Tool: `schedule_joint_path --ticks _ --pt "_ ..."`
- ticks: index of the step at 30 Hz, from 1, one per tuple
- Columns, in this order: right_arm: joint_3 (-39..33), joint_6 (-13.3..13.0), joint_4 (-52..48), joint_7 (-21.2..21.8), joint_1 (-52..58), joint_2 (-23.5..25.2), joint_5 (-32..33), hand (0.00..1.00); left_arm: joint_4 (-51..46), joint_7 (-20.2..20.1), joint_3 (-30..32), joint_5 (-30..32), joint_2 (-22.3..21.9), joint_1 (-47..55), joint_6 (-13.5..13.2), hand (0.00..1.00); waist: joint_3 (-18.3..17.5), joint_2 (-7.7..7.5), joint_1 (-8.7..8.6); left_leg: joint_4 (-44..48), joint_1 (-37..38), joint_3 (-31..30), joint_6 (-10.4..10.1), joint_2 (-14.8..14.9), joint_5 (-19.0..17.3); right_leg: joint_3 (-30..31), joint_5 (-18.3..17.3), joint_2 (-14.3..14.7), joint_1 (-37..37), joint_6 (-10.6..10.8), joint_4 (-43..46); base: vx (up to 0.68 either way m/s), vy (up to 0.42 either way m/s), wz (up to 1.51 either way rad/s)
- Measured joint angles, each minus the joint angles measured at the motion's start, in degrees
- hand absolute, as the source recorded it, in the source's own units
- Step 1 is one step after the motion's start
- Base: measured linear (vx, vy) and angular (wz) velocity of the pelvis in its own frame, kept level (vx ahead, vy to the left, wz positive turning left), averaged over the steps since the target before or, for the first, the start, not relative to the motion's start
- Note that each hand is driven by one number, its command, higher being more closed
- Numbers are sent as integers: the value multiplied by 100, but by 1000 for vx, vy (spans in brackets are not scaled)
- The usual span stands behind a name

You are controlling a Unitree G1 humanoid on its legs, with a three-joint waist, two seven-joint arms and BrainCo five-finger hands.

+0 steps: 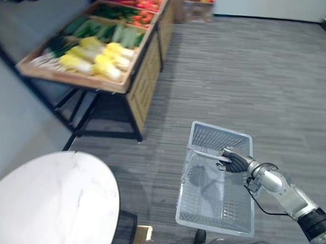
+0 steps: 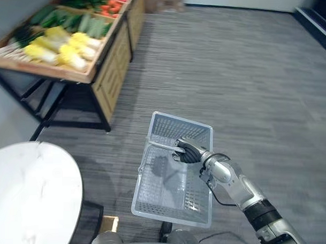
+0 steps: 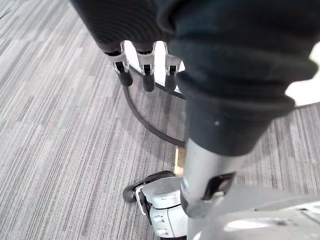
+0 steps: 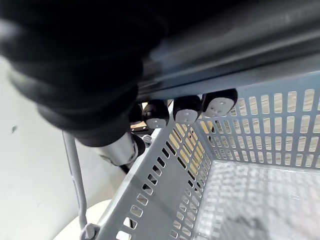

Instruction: Pick vegetable in the basket

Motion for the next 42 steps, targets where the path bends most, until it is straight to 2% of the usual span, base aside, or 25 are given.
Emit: schedule_joint_path --ticks 2,3,4,5,7,9,13,16,19,27,29,30,31,32,33,34,35,36,37,38,40,42 --pt "42 9 -1 60 64 14 -7 100 -17 15 -59 -171 -84 -8 -7 0 -20 88 -60 -553 7 -470 -15 -149 19 400 109 49 -145 101 -23 -31 171 -124" --pt "39 53 -8 97 159 -9 -15 100 -40 15 -82 -172 -110 -6 -38 0 -73 218 -87 -864 20 -602 -75 -139 218 581 146 137 -257 132 -46 -24 208 -105" --pt "23 157 20 145 289 73 -103 100 -46 12 -126 -171 -88 -30 -45 0 -74 243 -109 -962 74 -497 -18 -127 269 601 152 92 -300 141 -61 -3 226 -88" --pt "21 184 -2 174 415 99 -122 100 -52 9 -166 -170 -89 -30 -52 0 -82 235 -142 -978 75 -425 -12 -159 269 466 157 -1 -269 145 -137 39 254 -67" --pt "-149 223 -15 174 726 121 -273 100 -130 -40 -231 -170 -10 -67 -107 0 -97 206 -140 -958 109 -206 103 -324 188 273 462 -230 -161 427 -469 59 257 -39" --pt "-461 303 -5 152 1045 127 -293 100 -178 -44 -338 -169 2 -131 -110 0 -110 249 -163 -965 111 -237 106 -445 184 246 611 -336 -69 460 -645 29 157 3" --pt "-919 391 101 -7 1434 138 -341 100 -248 -92 -431 -124 18 -125 -142 0 -154 323 -196 -1074 233 -379 109 -505 175 145 633 -375 78 486 -701 52 48 14" --pt "-1316 392 436 -236 1646 319 -332 100 -250 -126 -501 -65 19 -98 -169 0 -179 284 -229 -1173 365 -372 110 -524 175 140 630 -373 153 487 -702 32 13 1" --pt "-1397 395 562 -381 1786 380 -331 100 -286 -159 -509 -53 37 -102 -173 0 -216 269 -289 -1171 436 -358 111 -564 175 186 628 -404 190 489 -667 -14 23 -8" --pt "-1444 401 895 -474 1972 647 -321 100 -707 -159 -755 -93 227 -286 -295 0 -323 118 -297 -1138 505 -333 168 -564 122 222 576 -417 190 478 -575 -78 -4 -4" --pt "-1605 404 924 -487 1980 761 -321 100 -794 -154 -779 -107 226 -280 -295 0 -320 147 -298 -906 396 -330 100 -486 -110 218 523 -356 137 417 -440 -111 -40 -8" --pt "-1638 405 924 -510 1975 770 -320 100 -822 -147 -776 -107 219 -252 -292 0 -326 237 -280 -509 197 -329 80 -337 -380 218 425 -264 35 389 -229 -98 -70 -19" --pt "-1639 405 925 -521 1961 770 -320 100 -835 -138 -771 -107 212 -211 -291 0 -313 313 -263 -324 133 -319 75 -227 -486 212 353 -205 -13 313 -55 -46 -91 -30" --pt "-1631 408 920 -564 1901 751 -321 100 -833 -108 -764 -106 203 -85 -291 0 -282 423 -236 127 70 -283 134 1 -697 78 -171 -137 -315 221 1017 51 -62 -23" --pt "-1612 407 915 -576 1920 755 -320 100 -832 -74 -761 -106 216 -6 -289 0 -270 449 -247 293 75 -265 215 50 -728 35 -395 -139 -358 193 1260 93 -82 -11" --pt "-1622 424 918 -602 1953 769 -319 100 -768 -17 -754 -105 217 67 -282 0 -274 438 -248 1033 -132 -344 362 161 -719 -16 -755 -128 -371 152 1459 44 -88 10" --pt "-1635 520 934 -605 1970 822 -321 100 -723 0 -748 -104 212 68 -281 0 -262 429 -243 1951 -655 -416 739 250 -304 -70 -814 -167 -350 129 1482 78 -141 15" --pt "-1654 550 933 -604 1966 824 -321 100 -703 12 -724 -99 174 64 -285 0 -220 385 -196 2308 -908 -457 911 308 153 -82 -791 -212 -223 150 1486 94 -156 11" --pt "-1704 548 919 -603 1968 830 -323 100 -702 25 -690 -98 159 68 -287 0 -142 349 -160 2503 -975 -433 804 287 383 -53 -828 -311 -212 123 1615 187 -134 27" --pt "-1900 583 941 -604 1988 864 -325 100 -675 21 -604 -93 130 70 -280 0 -10 253 -154 2701 -1083 -494 755 190 425 -99 -1070 -435 -107 117 1652 155 -93 39" --pt "-2107 662 956 -613 1946 852 -326 100 -673 -5 -585 -36 67 202 -282 0 23 317 -113 2328 -1105 -510 605 78 162 -152 -1145 -504 22 124 1637 126 -50 32" --pt "-2166 663 1195 -617 1772 817 -326 100 -668 -51 -466 131 -12 394 -281 0 27 325 -31 1220 -1217 -527 386 -116 141 -150 -1163 -542 57 135 1534 123 6 7"
